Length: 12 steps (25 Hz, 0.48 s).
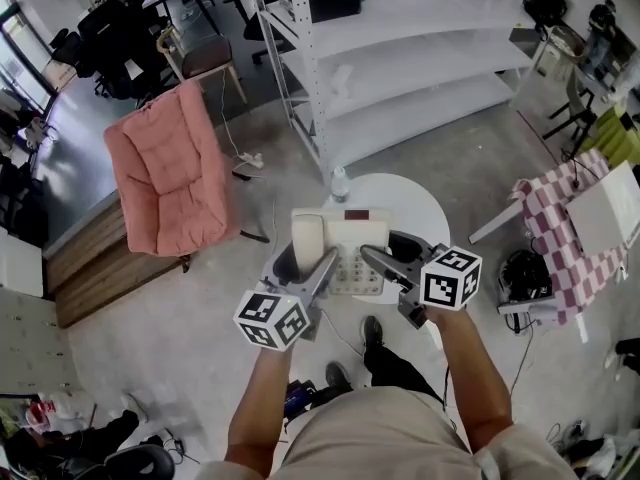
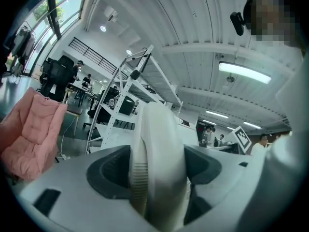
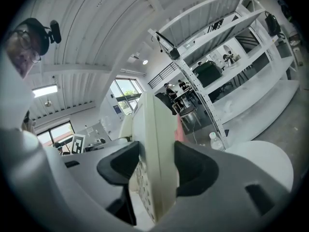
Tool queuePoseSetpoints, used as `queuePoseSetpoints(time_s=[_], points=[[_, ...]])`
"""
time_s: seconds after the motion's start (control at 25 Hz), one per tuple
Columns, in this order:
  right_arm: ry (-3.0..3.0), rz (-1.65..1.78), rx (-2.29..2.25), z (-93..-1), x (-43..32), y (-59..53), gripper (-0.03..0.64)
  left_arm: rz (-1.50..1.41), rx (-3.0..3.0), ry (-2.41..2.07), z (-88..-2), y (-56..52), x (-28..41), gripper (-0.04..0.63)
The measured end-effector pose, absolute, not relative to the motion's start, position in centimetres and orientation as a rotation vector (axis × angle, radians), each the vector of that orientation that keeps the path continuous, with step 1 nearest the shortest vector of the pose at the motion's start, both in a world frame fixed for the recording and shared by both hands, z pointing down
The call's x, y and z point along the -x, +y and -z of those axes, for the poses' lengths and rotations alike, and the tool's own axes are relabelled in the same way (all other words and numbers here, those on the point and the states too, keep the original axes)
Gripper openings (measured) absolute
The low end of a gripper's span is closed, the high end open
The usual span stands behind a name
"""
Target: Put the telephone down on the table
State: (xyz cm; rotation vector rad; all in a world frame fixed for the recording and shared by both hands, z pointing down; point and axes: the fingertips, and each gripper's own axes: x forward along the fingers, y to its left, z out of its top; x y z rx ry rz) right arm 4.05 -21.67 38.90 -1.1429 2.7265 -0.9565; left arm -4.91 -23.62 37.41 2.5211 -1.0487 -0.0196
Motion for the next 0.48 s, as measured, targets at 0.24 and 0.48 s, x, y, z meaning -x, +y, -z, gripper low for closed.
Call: queuePoseSetpoints(time_s=[0.24,0.48], points=[[2.709,1.035,1.126,-42.4,-5.2,-24.4,0.213,-0.025,-2.472,-1.055,-40.9,-26.3,3.8,0.322],[2.692,1.125,1.101,-46.4,-5.5,-27.3,0.212,-0.069,-2.414,-1.061,-44.9,-29.2,3.5,0.322]])
